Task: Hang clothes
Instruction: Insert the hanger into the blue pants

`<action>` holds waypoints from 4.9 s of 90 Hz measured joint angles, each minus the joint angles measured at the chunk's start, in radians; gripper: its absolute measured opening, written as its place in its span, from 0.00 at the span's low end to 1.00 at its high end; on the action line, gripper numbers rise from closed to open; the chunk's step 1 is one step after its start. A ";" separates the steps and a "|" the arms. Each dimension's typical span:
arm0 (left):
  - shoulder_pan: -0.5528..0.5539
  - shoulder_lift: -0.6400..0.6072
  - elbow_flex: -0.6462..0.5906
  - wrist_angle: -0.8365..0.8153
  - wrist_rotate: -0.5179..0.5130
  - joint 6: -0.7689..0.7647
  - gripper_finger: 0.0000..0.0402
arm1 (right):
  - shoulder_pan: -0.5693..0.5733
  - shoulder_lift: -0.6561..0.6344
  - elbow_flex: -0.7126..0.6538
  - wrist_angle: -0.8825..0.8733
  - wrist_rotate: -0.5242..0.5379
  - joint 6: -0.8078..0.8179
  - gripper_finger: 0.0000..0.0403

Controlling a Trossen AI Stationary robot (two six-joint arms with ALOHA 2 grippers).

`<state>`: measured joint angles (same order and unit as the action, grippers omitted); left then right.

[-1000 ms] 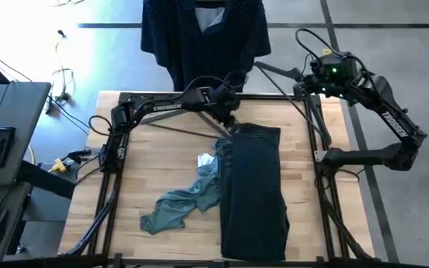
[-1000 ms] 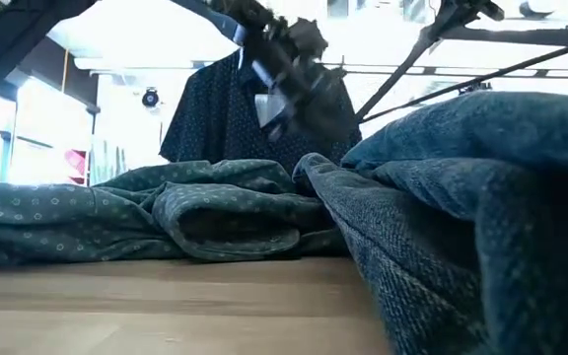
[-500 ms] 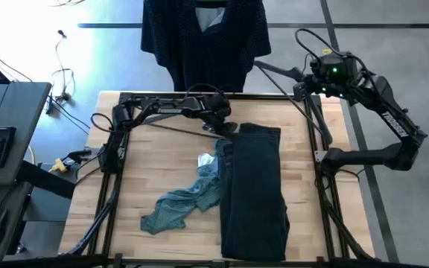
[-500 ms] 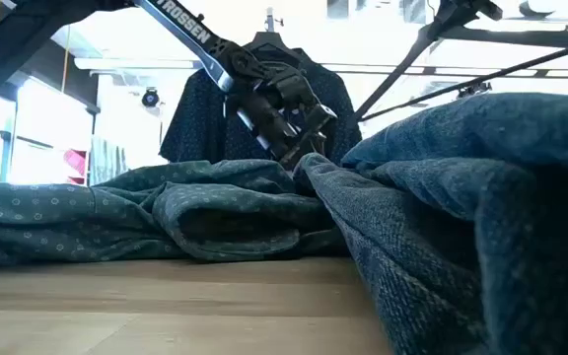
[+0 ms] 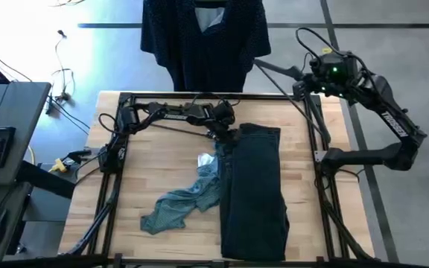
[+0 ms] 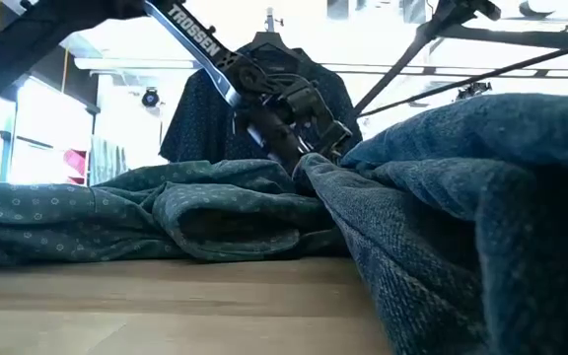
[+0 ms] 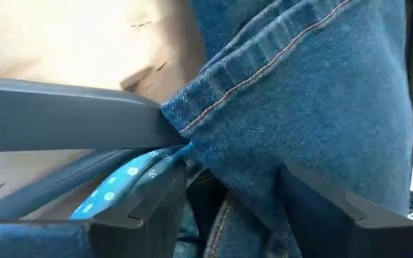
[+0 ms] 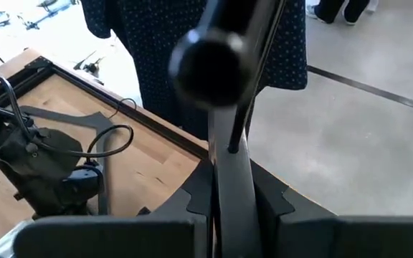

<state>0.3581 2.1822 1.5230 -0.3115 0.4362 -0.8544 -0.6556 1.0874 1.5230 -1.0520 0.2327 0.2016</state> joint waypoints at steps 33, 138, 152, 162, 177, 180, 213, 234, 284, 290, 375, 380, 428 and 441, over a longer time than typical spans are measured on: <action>-0.018 0.048 0.001 0.134 0.046 -0.052 0.41 | 0.000 0.000 0.000 0.003 0.000 -0.001 0.06; 0.026 0.127 0.363 0.154 -0.389 0.586 0.00 | 0.000 0.000 0.000 0.033 0.001 -0.019 0.06; 0.039 0.129 0.363 -0.011 -0.543 0.571 0.00 | 0.000 0.000 0.000 0.034 0.000 -0.018 0.06; 0.057 0.129 0.363 -0.030 -0.520 0.574 0.04 | 0.000 0.000 0.000 0.046 -0.001 -0.018 0.06; 0.073 0.126 0.396 -0.154 -0.428 0.467 0.19 | 0.000 0.000 0.000 0.062 -0.002 -0.020 0.06; 0.078 0.126 0.417 -0.203 -0.398 0.455 0.23 | 0.000 0.000 0.000 0.063 -0.003 -0.023 0.06; 0.049 0.122 0.505 -0.602 -0.006 0.337 0.38 | 0.000 0.000 0.000 0.070 -0.008 -0.026 0.06; -0.047 0.122 0.504 -0.689 -0.172 0.341 0.38 | 0.000 0.000 0.000 0.070 -0.008 -0.038 0.06; -0.038 0.080 0.505 -0.542 -0.061 0.123 0.38 | 0.000 0.000 0.000 0.070 -0.027 -0.053 0.06; -0.036 0.102 0.504 -0.525 -0.046 0.092 0.38 | 0.000 0.000 0.000 0.069 -0.027 -0.053 0.06; -0.041 0.168 0.503 -0.430 -0.057 0.037 0.49 | 0.000 0.001 0.000 0.077 -0.031 -0.071 0.06; -0.045 0.176 0.504 -0.404 -0.053 0.024 0.49 | 0.000 0.003 0.000 0.077 -0.031 -0.071 0.06; -0.039 0.202 0.503 -0.136 -0.057 0.084 0.46 | 0.000 0.011 0.000 0.077 -0.046 -0.071 0.06; -0.044 0.208 0.503 -0.137 -0.060 0.081 0.43 | 0.000 0.011 0.000 0.078 -0.046 -0.071 0.06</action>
<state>0.3141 2.3905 2.0260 -0.4482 0.3765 -0.7736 -0.6556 1.0988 1.5234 -0.9741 0.1871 0.1307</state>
